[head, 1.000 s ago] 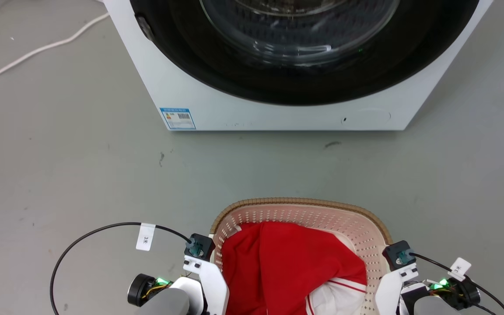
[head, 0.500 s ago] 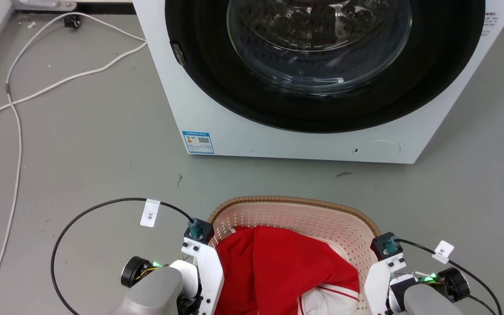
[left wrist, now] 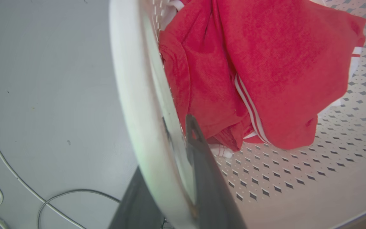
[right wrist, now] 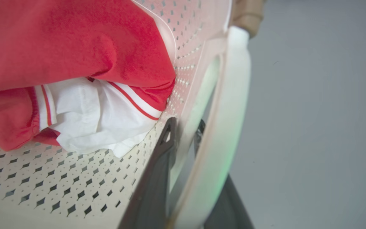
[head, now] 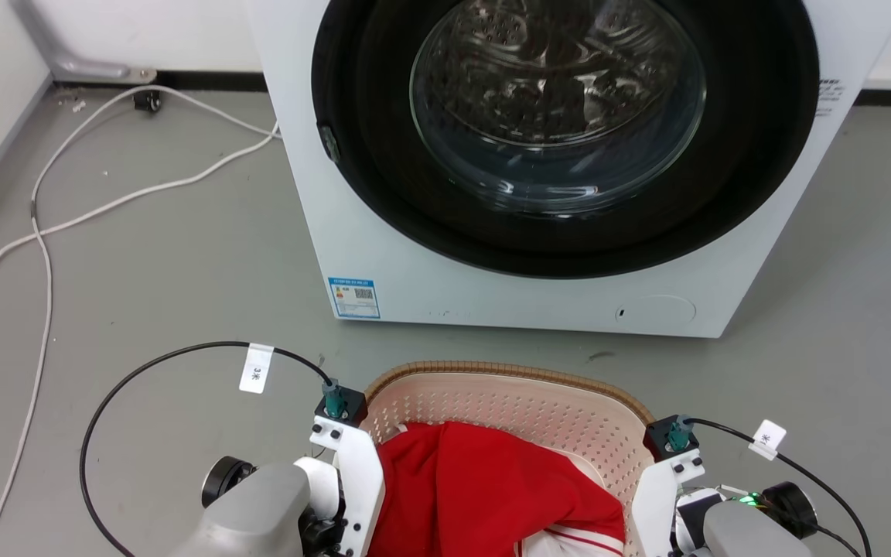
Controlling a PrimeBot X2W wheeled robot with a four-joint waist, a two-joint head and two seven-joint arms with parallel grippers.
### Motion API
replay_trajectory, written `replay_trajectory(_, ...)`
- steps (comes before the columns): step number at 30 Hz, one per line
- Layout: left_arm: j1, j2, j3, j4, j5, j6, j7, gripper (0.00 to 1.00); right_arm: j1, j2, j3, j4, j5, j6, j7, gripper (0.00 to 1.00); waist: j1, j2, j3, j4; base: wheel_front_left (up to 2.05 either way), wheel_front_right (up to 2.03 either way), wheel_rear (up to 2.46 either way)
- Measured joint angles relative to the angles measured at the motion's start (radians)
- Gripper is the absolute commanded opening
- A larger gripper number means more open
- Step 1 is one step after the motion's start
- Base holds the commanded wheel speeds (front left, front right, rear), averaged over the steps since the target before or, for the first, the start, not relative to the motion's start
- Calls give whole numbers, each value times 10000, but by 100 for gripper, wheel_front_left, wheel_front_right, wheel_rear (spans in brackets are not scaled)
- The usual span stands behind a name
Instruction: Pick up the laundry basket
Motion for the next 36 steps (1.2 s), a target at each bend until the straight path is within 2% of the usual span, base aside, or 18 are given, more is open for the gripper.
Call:
replay_trajectory(16, 88, 94, -562, -17, -788, 0, 430, 0, 20, -441, 2159, -477, 2180, -2, 539, 0, 0, 0, -594, 12, 0, 0, 0)
replay_trajectory(36, 88, 81, -986, 127, -1221, -4, 600, 0, 7, -777, 3887, -669, 4044, -2, 757, 0, 1, 0, -674, -3, 0, 0, 0)
